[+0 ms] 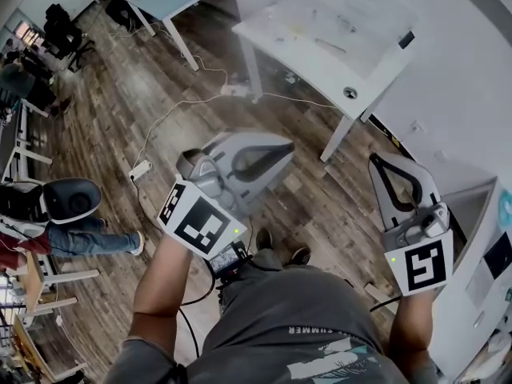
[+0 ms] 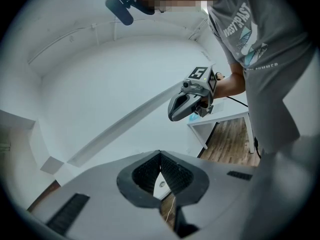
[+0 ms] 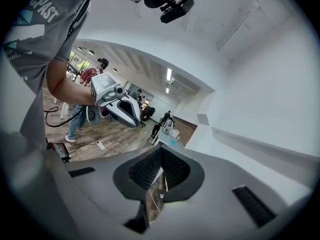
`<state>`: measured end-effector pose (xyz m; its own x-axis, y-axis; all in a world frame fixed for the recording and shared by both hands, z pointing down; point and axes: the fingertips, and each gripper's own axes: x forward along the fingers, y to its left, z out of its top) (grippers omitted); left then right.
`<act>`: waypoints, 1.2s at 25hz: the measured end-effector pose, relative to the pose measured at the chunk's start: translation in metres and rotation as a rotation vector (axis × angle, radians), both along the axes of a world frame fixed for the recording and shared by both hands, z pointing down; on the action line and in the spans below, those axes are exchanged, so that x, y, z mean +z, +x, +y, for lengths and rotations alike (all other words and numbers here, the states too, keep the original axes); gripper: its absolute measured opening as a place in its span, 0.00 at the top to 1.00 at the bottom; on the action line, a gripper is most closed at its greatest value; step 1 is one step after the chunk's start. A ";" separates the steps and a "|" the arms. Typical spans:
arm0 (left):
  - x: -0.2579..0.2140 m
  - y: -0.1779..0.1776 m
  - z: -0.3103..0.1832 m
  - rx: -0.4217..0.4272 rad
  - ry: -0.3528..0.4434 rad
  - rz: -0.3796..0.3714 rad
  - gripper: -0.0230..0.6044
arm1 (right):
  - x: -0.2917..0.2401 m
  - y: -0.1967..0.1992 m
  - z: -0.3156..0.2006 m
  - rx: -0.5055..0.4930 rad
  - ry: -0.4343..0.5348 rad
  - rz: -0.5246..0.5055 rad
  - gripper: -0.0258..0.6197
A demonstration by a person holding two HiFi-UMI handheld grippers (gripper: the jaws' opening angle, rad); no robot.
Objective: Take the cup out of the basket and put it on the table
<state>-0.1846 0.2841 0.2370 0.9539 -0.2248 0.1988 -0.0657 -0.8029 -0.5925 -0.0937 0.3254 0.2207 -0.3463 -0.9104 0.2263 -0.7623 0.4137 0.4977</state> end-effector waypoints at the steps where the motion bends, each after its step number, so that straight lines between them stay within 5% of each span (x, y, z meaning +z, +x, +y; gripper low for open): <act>1: 0.001 0.002 -0.001 0.001 0.002 -0.003 0.95 | 0.001 0.002 0.000 0.000 0.001 -0.002 0.94; 6: 0.002 0.021 -0.004 -0.005 0.030 -0.044 0.95 | 0.003 0.018 -0.002 -0.026 0.001 0.026 0.94; 16: 0.009 0.060 -0.013 -0.023 0.124 -0.147 0.95 | 0.006 0.058 -0.015 -0.007 0.123 0.276 0.94; 30: 0.026 0.071 -0.070 0.019 0.142 -0.151 0.95 | 0.022 0.063 -0.074 0.023 0.076 0.319 0.94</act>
<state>-0.1135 0.2145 0.2635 0.9199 -0.2426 0.3080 0.0474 -0.7110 -0.7016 -0.0310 0.2518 0.2427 -0.2482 -0.9355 0.2516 -0.5719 0.3511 0.7414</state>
